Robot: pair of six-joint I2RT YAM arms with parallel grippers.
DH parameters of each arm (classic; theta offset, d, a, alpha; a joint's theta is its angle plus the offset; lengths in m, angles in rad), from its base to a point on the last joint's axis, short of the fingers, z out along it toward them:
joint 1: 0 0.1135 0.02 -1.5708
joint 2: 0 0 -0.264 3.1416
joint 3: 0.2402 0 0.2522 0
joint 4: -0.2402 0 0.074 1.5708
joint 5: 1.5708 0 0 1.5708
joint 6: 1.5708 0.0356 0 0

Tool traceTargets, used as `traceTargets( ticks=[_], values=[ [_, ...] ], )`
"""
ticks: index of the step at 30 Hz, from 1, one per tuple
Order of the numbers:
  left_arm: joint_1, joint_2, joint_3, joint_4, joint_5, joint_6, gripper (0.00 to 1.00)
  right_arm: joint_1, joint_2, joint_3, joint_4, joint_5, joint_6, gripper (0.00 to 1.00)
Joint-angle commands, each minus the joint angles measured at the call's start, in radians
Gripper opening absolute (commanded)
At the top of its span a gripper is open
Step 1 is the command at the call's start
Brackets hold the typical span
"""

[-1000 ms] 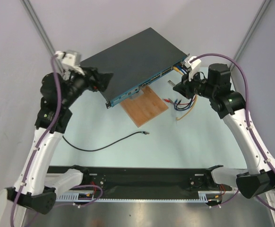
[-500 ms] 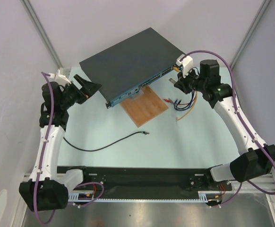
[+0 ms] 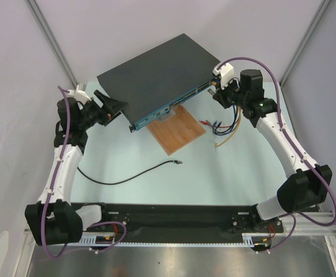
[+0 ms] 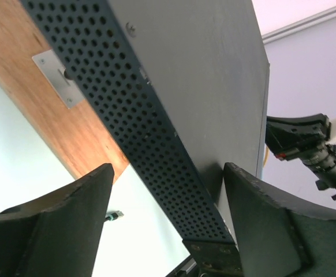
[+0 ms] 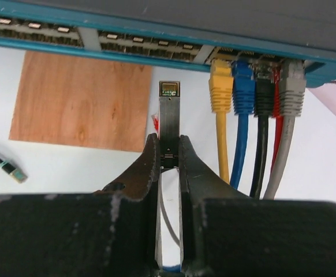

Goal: Insert the plug into the switch port

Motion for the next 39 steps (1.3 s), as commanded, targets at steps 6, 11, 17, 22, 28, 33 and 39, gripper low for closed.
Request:
traceTargets(
  ticks=[6,11,17,22,28,33,39],
  values=[
    [0.006,0.016,0.011,0.085,0.051,-0.046,0.74,0.037,0.04,0.06,0.129,0.099,0.011,0.0],
    [0.003,0.019,0.008,0.091,0.059,-0.045,0.72,0.042,0.043,0.071,0.129,0.109,0.019,0.0],
    [0.0,0.018,-0.004,0.146,0.076,-0.072,0.67,0.04,0.022,0.074,0.109,0.117,0.018,0.0],
    [0.0,0.015,-0.042,0.225,0.096,-0.124,0.54,0.035,0.017,0.076,0.102,0.117,0.013,0.0],
    [0.005,0.024,-0.11,0.323,0.116,-0.204,0.33,0.022,0.016,0.082,0.114,0.116,0.039,0.0],
    [0.015,0.047,-0.181,0.471,0.14,-0.298,0.16,0.017,0.006,0.076,0.109,0.117,0.05,0.0],
    [0.017,0.073,-0.197,0.565,0.165,-0.347,0.11,0.009,-0.001,0.076,0.111,0.103,0.064,0.0]
  ],
)
